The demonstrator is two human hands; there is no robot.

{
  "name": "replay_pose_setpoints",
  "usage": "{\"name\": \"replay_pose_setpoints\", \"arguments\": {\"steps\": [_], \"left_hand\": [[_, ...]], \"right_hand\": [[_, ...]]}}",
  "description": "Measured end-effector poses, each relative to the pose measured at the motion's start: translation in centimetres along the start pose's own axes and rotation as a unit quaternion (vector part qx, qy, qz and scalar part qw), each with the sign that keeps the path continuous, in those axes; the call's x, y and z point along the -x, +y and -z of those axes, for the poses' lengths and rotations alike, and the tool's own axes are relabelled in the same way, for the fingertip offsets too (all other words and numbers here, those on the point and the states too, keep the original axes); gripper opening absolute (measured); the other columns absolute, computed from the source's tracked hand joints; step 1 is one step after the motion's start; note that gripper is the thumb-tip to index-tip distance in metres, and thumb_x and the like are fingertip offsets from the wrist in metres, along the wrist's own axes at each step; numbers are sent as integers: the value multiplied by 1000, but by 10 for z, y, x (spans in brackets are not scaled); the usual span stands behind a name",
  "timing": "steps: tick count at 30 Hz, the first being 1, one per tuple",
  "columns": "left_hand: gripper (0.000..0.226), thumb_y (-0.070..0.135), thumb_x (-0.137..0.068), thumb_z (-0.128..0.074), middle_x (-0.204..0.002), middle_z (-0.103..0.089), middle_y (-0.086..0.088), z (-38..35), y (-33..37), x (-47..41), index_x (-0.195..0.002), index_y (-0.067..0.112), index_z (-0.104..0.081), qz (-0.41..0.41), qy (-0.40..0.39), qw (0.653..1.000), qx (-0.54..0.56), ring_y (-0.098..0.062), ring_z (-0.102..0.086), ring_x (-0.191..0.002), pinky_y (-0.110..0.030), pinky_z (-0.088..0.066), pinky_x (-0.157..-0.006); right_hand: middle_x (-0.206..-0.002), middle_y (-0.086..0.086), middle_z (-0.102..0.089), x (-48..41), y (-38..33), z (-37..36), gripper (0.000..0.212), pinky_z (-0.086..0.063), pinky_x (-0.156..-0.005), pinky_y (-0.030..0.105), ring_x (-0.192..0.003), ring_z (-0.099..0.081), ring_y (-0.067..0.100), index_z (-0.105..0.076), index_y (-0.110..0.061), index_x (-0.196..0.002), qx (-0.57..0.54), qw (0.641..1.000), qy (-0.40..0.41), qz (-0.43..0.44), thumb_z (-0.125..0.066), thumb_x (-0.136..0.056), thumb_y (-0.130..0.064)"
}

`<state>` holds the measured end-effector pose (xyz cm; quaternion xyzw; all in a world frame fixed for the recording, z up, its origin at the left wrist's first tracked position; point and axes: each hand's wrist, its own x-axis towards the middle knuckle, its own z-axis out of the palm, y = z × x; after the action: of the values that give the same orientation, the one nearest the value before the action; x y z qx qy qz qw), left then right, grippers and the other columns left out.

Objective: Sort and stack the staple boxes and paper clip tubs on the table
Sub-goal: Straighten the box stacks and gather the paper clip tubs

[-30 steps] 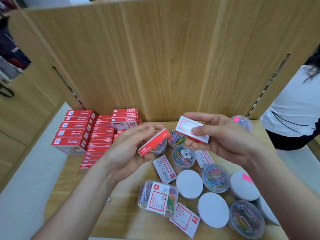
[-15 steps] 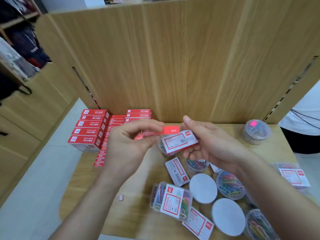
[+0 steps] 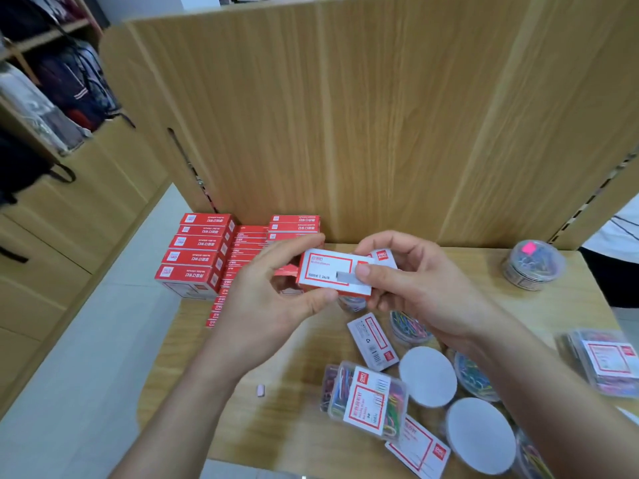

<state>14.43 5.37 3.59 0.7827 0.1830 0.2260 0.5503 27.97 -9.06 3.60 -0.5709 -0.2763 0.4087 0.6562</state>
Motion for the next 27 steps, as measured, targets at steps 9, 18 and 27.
{"name": "replay_pose_setpoints", "arguments": {"steps": [9, 18, 27], "left_hand": [[45, 38, -58, -86, -92, -67, 27, 9, 2, 5, -97, 42, -65, -33, 86, 981, -171, -5, -65, -78, -23, -53, -70], [52, 40, -70, -74, -106, -70, 8, 8, -7, 8, -119, 24, -64, -150, 31, 928, -341, -7, -63, -82, -27, -53, -72], [41, 17, -81, -68, -110, -59, 16, -5, -37, -1, -118, 35, -63, -173, -240, 896, -331, -2, -58, -94, -31, -50, -77]], "right_hand": [[-97, 18, -71, -3, 4, -11, 32, -52, -67, 33, -71, -68, 25, -63, -11, -113, -107, 993, 8, -45, -36, -100, -21], [-91, 10, -73, -3, 9, -21, 32, -56, -77, 38, -74, -68, 23, -63, -16, -112, 8, 999, 6, -41, -62, -84, -30], [-102, 15, -72, 20, 0, 29, 24, -59, -68, 26, -87, -71, 32, -60, -6, -111, 22, 992, 117, -36, -60, -87, -4]]}}
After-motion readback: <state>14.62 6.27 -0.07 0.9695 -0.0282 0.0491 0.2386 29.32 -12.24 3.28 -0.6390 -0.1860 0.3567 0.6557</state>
